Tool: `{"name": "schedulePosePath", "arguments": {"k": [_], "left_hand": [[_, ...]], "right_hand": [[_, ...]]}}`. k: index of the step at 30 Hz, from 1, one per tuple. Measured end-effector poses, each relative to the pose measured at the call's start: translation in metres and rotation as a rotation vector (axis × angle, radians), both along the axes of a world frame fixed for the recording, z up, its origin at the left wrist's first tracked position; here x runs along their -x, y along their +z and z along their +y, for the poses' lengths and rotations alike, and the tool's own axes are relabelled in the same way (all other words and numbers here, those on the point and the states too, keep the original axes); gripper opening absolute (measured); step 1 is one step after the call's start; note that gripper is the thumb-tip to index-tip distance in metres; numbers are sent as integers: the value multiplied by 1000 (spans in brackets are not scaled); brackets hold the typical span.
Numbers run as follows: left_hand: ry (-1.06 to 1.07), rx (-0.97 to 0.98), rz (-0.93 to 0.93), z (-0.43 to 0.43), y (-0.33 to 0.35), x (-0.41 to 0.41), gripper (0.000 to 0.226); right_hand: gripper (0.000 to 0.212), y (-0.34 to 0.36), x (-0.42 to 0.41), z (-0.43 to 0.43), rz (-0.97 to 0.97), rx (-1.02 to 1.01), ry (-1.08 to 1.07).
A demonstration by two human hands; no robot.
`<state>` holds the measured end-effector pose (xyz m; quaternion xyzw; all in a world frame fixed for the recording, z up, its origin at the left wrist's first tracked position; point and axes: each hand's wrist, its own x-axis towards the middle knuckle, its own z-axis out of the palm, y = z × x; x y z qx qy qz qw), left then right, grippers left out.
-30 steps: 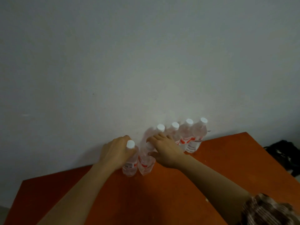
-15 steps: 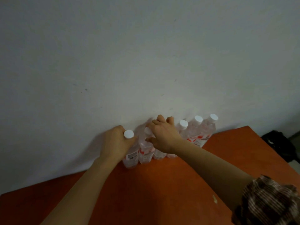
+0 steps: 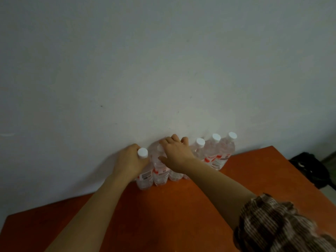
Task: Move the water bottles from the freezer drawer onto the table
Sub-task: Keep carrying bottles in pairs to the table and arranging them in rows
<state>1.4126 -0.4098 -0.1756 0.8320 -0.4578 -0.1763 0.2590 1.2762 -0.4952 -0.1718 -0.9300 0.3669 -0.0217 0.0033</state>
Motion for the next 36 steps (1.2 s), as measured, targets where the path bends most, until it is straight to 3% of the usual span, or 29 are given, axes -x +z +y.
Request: {"name": "schedulePosePath", "arguments": {"k": [5, 10, 14, 23, 36], "left_hand": [[-1, 19, -165, 14, 12, 15, 52], [-167, 188, -372, 26, 26, 70, 36], [-359, 198, -333, 26, 27, 153, 36], [-742, 156, -340, 55, 30, 411, 44], [-1220, 159, -310, 200, 49, 847, 41]], "right_hand": [[58, 11, 20, 16, -123, -39, -41], [53, 27, 95, 43, -235, -45, -121], [49, 33, 188, 70, -241, -28, -281], [57, 42, 452, 180, -98, -57, -801], [55, 51, 839, 419, -112, -36, -1343]]}}
